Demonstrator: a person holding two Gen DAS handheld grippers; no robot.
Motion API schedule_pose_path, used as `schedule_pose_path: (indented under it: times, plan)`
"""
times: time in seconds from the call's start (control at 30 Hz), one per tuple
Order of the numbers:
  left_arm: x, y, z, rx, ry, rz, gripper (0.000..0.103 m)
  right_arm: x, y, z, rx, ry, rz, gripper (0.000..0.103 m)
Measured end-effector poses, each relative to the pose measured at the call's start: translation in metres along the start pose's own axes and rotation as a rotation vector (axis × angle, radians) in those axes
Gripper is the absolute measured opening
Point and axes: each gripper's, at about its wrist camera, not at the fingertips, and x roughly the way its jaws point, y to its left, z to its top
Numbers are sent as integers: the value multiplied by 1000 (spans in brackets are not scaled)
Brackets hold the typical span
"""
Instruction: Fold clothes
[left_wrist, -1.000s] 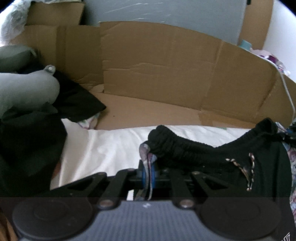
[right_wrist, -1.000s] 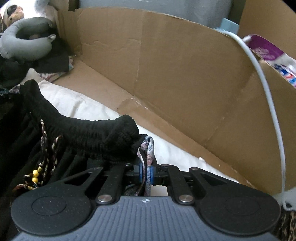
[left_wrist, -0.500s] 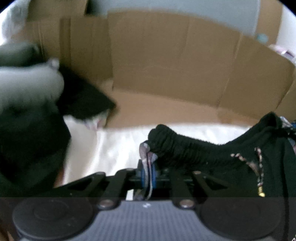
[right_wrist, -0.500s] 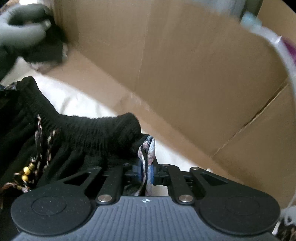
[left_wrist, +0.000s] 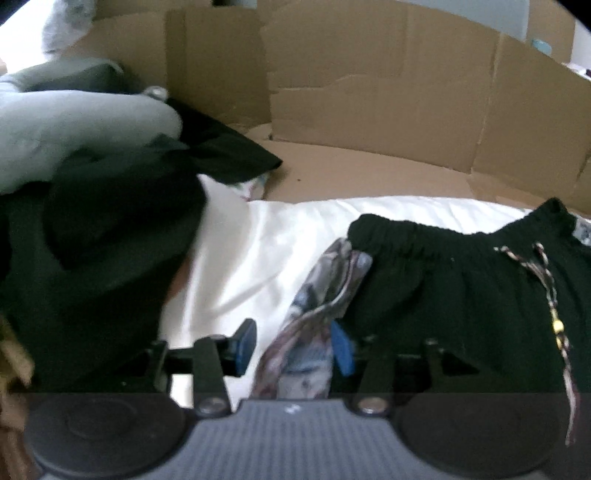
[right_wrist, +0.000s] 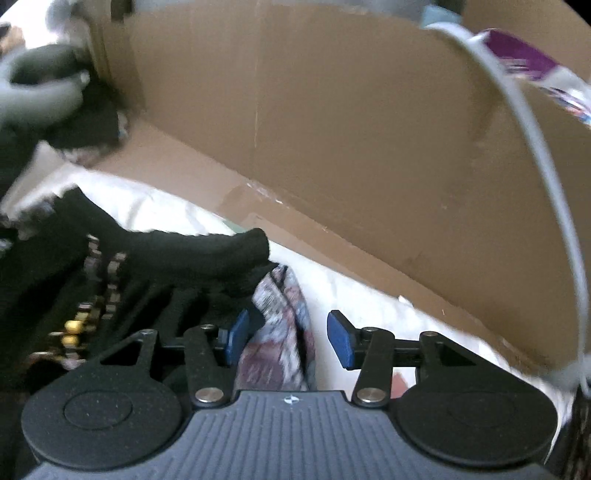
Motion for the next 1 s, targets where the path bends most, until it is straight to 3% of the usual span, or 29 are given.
schedule_pose_path:
  times: [0.17, 0.33, 0.7, 0.93, 1.0]
  plan:
    - [-51, 3, -16, -46, -1, -2, 47, -81, 1, -34, 84, -14, 23, 55]
    - [-130, -5, -25, -40, -13, -33, 49, -169, 4, -66, 73, 3, 27, 55]
    - [-271, -18, -26, -68, -30, -114, 50, -347, 17, -89, 154, -107, 20, 64]
    - [-358, -26, -23, -127, -115, -119, 66, -436, 27, -107, 170, -232, -37, 77]
    - [-378, -30, -28, -122, -126, -115, 66, -455, 29, -116, 176, -261, -51, 78]
